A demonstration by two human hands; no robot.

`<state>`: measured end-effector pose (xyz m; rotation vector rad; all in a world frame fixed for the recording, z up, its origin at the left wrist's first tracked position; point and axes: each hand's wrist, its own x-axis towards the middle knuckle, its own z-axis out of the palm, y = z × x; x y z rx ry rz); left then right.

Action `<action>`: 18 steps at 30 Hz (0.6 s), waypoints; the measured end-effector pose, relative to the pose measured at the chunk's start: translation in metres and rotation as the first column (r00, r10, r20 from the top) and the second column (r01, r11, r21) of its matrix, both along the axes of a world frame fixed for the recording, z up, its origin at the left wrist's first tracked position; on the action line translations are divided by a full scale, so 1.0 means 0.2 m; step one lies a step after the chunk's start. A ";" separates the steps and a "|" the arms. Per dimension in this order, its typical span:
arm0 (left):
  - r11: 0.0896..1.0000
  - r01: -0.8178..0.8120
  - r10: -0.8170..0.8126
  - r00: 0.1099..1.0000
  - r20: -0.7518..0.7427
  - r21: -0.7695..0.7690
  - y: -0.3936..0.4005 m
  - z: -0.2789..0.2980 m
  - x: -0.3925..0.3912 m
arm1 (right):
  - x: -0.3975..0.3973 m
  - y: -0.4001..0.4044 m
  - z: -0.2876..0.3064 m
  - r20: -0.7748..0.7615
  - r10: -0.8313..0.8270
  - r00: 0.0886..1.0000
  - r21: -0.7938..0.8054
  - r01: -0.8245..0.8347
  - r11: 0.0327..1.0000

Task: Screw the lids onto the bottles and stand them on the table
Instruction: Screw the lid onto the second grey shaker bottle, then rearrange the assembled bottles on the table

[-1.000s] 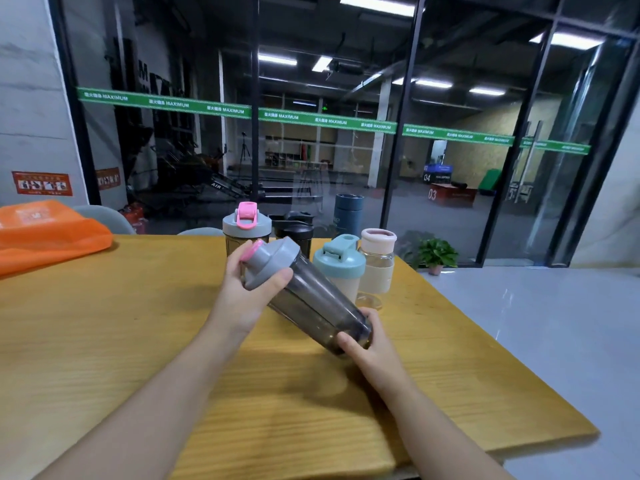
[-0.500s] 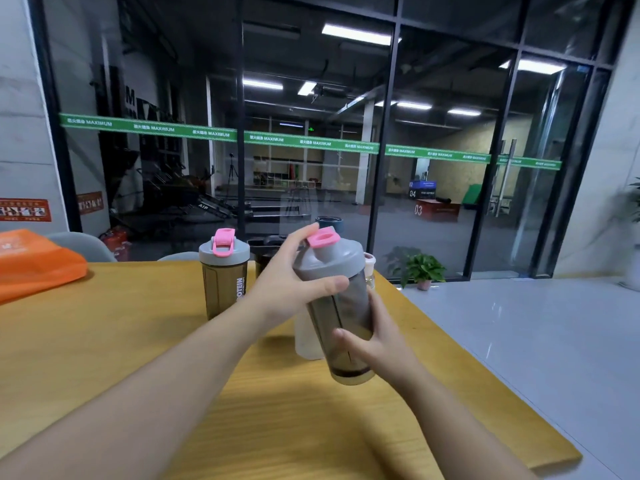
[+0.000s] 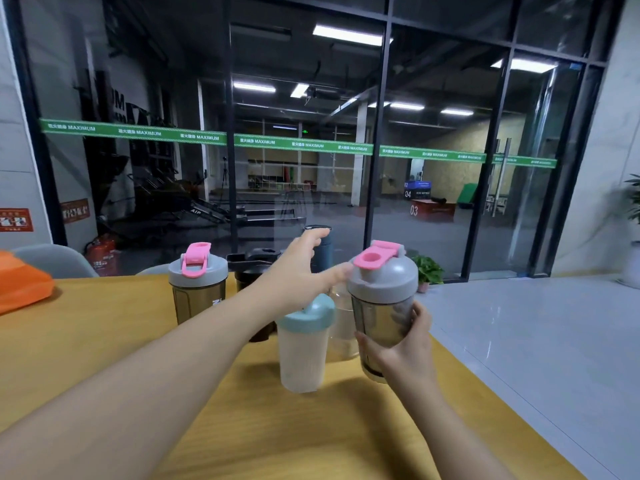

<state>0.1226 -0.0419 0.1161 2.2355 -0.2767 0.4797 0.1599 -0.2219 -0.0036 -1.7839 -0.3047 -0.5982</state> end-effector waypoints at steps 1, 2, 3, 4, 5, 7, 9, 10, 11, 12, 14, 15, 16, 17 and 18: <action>0.998 -0.052 0.050 0.998 0.043 0.038 0.01 0.00 0.04 | 0.03 -0.01 -0.02 -0.003 -0.033 0.999 0.005 0.034 0.999; 0.995 -0.090 0.086 0.994 0.067 0.053 0.01 0.00 0.07 | 0.06 -0.01 -0.05 -0.012 -0.057 0.998 0.012 0.057 0.998; 0.992 -0.116 0.113 0.991 0.073 0.052 0.01 0.00 0.10 | 0.08 -0.02 -0.06 -0.028 -0.074 0.997 0.023 0.074 0.997; 0.990 -0.131 0.128 0.990 0.065 0.053 0.02 0.00 0.14 | 0.10 -0.02 -0.08 -0.043 -0.086 0.995 0.040 0.088 0.995; 0.988 -0.141 0.138 0.989 0.050 0.061 0.01 0.01 0.17 | 0.12 -0.02 -0.10 -0.057 -0.100 0.993 0.060 0.103 0.993; 0.984 -0.137 0.137 0.991 0.011 0.110 -0.01 0.01 0.22 | 0.15 -0.03 -0.13 -0.081 -0.127 0.989 0.092 0.134 0.987; 0.974 -0.109 0.119 0.992 -0.038 0.199 -0.03 0.02 0.27 | 0.17 -0.03 -0.16 -0.089 -0.142 0.986 0.097 0.150 0.984; 0.961 -0.096 0.118 0.991 -0.070 0.259 -0.04 0.02 0.30 | 0.18 -0.04 -0.17 -0.090 -0.141 0.986 0.092 0.149 0.985; 0.943 -0.084 0.123 0.987 -0.103 0.323 -0.06 0.02 0.33 | 0.19 -0.04 -0.18 -0.086 -0.133 0.987 0.084 0.140 0.987; 0.923 -0.067 0.127 0.982 -0.137 0.380 -0.07 0.03 0.35 | 0.20 -0.05 -0.19 -0.083 -0.126 0.989 0.076 0.132 0.988; 0.893 -0.016 0.120 0.972 -0.204 0.450 -0.11 0.04 0.39 | 0.20 -0.05 -0.19 -0.079 -0.108 0.991 0.076 0.114 0.991; 0.881 0.007 0.114 0.967 -0.228 0.473 -0.12 0.05 0.41 | 0.20 -0.05 -0.19 -0.080 -0.099 0.992 0.087 0.105 0.991; 0.870 0.025 0.112 0.963 -0.246 0.493 -0.14 0.05 0.42 | 0.20 -0.05 -0.19 -0.084 -0.089 0.993 0.104 0.097 0.990; 0.858 0.037 0.116 0.958 -0.262 0.513 -0.16 0.06 0.42 | 0.20 -0.04 -0.19 -0.090 -0.083 0.993 0.121 0.093 0.988; 0.848 0.046 0.118 0.955 -0.273 0.528 -0.17 0.07 0.43 | 0.20 -0.04 -0.19 -0.096 -0.079 0.992 0.140 0.092 0.986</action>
